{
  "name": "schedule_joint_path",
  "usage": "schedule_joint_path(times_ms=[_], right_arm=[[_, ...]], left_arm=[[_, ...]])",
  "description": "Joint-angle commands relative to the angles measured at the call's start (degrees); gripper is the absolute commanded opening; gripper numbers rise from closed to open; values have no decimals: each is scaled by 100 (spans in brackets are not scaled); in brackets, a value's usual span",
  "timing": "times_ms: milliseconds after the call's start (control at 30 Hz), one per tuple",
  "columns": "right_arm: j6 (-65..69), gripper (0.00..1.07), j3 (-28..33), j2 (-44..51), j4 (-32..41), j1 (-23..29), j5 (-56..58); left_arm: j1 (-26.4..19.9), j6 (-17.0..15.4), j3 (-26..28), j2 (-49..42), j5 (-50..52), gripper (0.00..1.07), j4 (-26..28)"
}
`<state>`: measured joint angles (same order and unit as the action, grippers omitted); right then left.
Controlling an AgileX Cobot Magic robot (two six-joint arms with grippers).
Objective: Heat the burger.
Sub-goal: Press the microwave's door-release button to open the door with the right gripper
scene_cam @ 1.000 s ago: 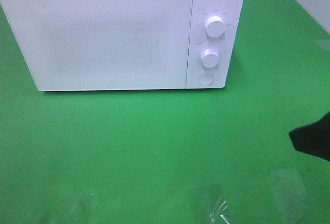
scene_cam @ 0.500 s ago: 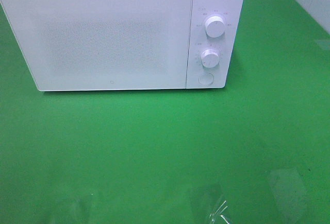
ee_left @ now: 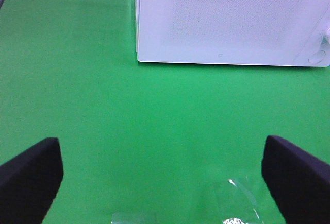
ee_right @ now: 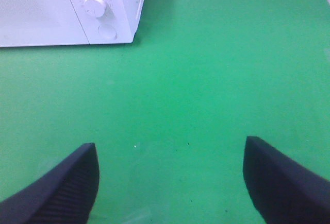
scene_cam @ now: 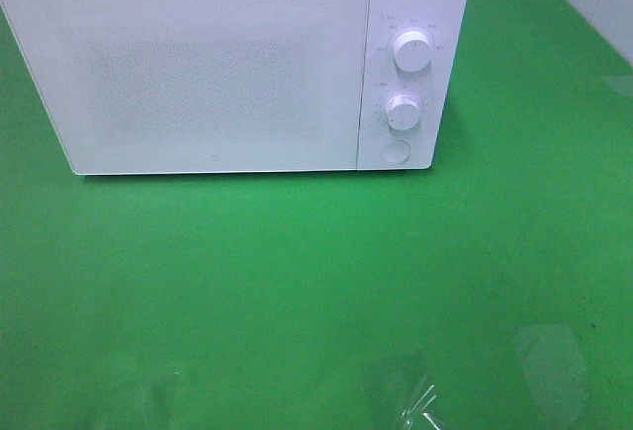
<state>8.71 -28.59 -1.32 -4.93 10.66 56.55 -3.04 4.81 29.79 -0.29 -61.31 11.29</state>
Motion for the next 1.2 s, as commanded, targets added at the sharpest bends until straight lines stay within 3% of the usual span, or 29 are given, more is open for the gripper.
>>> schedule_joint_path(times_ms=[33,133,833,1200], right_arm=[[-115,73,34,178,40,-92,-160],[-132,73,34,315,52,-275,-160],[-132,73,29,315,52,-264,-172],[-138,73,-189,69,-52,-264,-1312]], left_arm=[[29,-23,-11,-92,40,98,52],[29,-23,-11,-92,40,98,52],[29,-23,-11,-92,40,98,46],[29,-23,-11,-92,40,98,46]])
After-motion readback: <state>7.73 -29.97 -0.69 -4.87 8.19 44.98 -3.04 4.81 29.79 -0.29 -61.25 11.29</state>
